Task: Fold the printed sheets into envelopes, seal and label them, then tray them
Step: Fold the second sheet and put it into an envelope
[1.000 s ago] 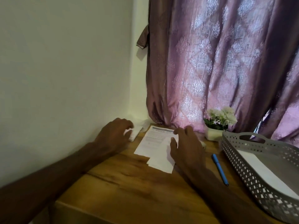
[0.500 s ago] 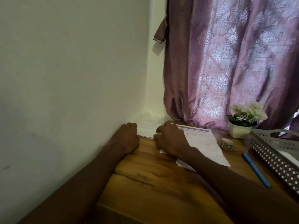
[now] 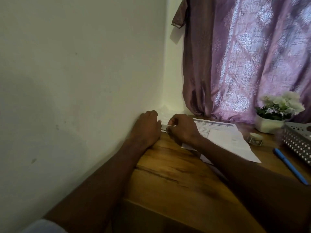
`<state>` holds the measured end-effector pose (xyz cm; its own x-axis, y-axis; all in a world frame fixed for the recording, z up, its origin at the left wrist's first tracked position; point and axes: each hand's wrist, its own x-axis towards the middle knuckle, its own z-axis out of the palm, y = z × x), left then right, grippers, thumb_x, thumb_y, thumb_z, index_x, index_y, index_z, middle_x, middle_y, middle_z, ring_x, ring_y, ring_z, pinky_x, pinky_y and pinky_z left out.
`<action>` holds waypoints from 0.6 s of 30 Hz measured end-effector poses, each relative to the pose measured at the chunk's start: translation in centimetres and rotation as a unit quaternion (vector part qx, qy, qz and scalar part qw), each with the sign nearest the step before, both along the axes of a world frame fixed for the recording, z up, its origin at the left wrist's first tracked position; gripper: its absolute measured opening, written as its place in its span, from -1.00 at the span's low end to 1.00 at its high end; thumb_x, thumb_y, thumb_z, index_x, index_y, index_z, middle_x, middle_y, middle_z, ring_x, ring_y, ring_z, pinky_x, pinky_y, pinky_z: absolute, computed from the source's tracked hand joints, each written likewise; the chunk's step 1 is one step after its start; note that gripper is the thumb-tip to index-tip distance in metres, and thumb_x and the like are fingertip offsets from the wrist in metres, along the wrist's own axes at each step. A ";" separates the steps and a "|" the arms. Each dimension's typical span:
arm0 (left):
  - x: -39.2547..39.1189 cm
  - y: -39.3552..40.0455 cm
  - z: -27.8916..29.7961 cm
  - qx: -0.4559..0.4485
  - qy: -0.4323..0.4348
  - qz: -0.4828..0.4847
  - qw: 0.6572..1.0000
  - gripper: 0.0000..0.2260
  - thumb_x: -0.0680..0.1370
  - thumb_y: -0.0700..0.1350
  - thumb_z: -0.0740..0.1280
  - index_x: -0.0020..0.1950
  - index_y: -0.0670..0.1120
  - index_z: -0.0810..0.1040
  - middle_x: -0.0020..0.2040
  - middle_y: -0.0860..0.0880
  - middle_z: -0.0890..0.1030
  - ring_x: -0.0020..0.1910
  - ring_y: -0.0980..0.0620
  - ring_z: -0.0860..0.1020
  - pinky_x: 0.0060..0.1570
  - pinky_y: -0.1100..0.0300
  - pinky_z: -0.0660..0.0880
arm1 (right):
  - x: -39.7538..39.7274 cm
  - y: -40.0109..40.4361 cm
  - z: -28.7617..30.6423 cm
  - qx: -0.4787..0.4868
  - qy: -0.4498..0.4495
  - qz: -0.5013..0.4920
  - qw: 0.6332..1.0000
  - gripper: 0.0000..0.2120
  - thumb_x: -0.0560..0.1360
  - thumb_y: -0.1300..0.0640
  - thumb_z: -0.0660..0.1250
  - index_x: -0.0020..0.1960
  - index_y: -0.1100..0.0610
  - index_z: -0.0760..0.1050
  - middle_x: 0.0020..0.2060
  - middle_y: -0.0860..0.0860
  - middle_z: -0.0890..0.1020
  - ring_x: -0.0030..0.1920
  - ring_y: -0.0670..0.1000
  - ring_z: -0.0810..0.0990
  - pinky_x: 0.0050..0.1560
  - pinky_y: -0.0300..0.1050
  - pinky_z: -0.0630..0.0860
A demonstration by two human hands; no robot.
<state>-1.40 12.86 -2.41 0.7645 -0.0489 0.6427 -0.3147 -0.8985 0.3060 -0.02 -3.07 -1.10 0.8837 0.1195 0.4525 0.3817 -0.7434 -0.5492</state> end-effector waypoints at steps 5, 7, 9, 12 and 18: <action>-1.2 -1.0 1.5 -0.104 -0.142 -0.049 0.983 -0.56 0.70 0.15 0.07 0.03 -0.09 0.64 -0.07 -0.01 0.64 -0.08 0.04 0.53 0.02 0.05 0.47 | -2.0 -1.8 1.3 0.109 -0.059 0.084 0.989 -0.94 0.49 0.26 0.48 -0.08 0.12 0.65 -0.17 -0.04 0.68 -0.12 -0.07 0.66 -0.06 -0.19 0.60; -1.6 -1.3 1.7 -0.162 -0.152 -0.106 0.969 -0.53 0.69 0.19 0.05 -0.03 -0.07 0.63 -0.12 0.05 0.62 -0.11 0.09 0.53 -0.01 0.14 0.47 | -3.2 -3.2 1.9 0.162 -0.059 0.121 0.978 -0.88 0.48 0.29 0.49 -0.01 0.15 0.66 -0.08 -0.02 0.70 -0.03 -0.06 0.68 0.00 -0.23 0.63; -2.1 -1.6 1.8 -0.203 -0.164 -0.151 0.953 -0.55 0.68 0.23 0.05 -0.05 -0.04 0.58 -0.15 0.07 0.58 -0.13 0.11 0.54 -0.09 0.21 0.47 | -4.6 -4.8 2.7 0.218 -0.036 0.155 0.963 -0.82 0.49 0.32 0.49 0.06 0.13 0.66 0.01 -0.01 0.71 0.03 -0.09 0.69 0.03 -0.28 0.62; -2.6 -1.9 2.2 -0.228 -0.196 -0.185 0.936 -0.52 0.69 0.24 0.05 -0.05 -0.10 0.55 -0.18 0.03 0.55 -0.15 0.08 0.55 -0.18 0.21 0.47 | -6.0 -8.4 3.8 0.320 0.003 0.204 0.925 -0.72 0.47 0.31 0.50 0.14 0.09 0.64 0.07 0.04 0.73 0.10 0.01 0.70 0.08 -0.13 0.61; -3.3 -1.9 2.8 -0.238 -0.228 -0.232 0.915 -0.49 0.71 0.24 0.06 -0.08 -0.10 0.59 -0.12 -0.06 0.62 -0.08 0.01 0.61 -0.09 0.08 0.55 | -6.4 -14.9 5.0 0.463 0.124 0.298 0.825 -0.67 0.45 0.26 0.47 0.18 0.06 0.60 0.01 0.00 0.69 -0.03 0.03 0.63 -0.08 -0.16 0.56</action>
